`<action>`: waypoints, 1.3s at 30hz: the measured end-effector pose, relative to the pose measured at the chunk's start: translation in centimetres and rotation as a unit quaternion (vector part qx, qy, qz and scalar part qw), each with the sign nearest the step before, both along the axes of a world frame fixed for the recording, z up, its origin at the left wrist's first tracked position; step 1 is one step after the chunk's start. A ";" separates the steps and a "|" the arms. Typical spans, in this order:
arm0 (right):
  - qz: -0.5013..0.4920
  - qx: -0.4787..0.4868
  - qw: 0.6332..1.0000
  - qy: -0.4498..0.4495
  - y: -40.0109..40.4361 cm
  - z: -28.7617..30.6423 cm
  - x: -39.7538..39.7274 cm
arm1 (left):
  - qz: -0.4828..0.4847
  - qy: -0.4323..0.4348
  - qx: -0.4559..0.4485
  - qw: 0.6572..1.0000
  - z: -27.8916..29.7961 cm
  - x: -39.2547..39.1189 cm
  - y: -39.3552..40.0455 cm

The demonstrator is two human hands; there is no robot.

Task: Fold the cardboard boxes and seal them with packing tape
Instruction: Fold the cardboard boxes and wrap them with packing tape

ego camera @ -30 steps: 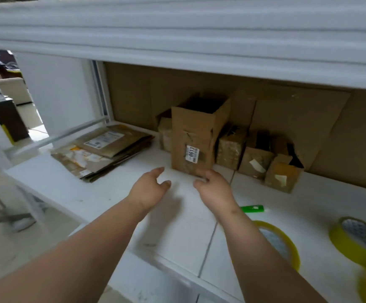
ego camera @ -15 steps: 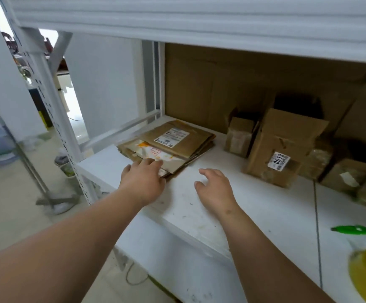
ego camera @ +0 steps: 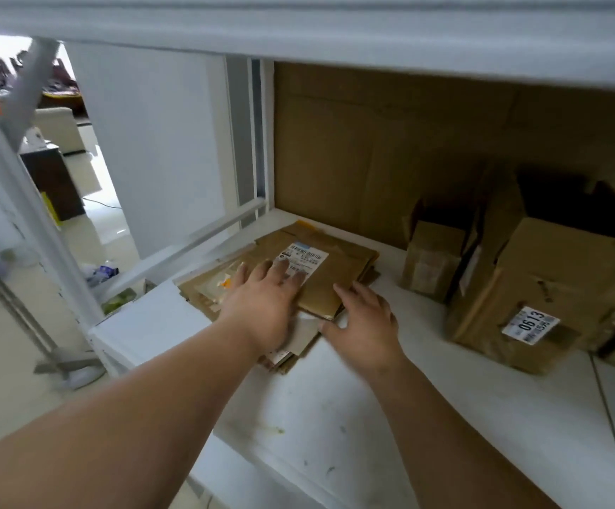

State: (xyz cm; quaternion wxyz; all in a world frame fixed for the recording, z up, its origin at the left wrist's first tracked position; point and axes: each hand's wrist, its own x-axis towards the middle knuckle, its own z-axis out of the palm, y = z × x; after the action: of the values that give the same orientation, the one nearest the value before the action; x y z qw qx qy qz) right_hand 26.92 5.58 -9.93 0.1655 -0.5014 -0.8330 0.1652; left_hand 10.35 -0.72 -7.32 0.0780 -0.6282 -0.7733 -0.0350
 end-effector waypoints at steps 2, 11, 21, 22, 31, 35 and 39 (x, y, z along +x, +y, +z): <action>0.000 0.002 1.000 0.018 0.2 0.0 -0.1 | -0.017 -0.004 0.004 1.000 -0.5 -0.4 1.0; -0.054 -0.020 0.985 0.161 -1.9 0.9 0.2 | 0.025 -0.309 0.215 0.926 0.0 -3.1 2.2; -0.183 -0.064 0.905 0.379 -5.0 2.6 -2.6 | -0.117 -0.423 0.298 0.848 5.1 -4.8 -1.8; -0.212 -0.063 0.892 0.395 -5.3 2.6 -2.3 | -0.131 -0.444 0.271 0.844 5.3 -4.8 -2.4; -0.250 0.012 0.770 0.587 -11.8 5.2 4.8 | -0.193 -0.636 -0.006 0.747 3.2 -2.1 -7.6; -0.287 0.005 0.736 0.614 -13.7 5.3 9.4 | -0.209 -0.653 -0.031 0.727 2.6 1.5 -8.9; -0.297 0.037 0.740 0.602 -15.6 5.3 13.1 | -0.211 -0.610 0.020 0.763 2.2 5.9 -9.4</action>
State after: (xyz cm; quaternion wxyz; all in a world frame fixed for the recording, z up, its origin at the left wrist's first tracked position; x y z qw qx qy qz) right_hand 40.02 -9.99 -4.66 0.6914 -0.5132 -0.3743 0.3443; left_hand 16.23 -10.09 -5.16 -0.4075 -0.6201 -0.5043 -0.4417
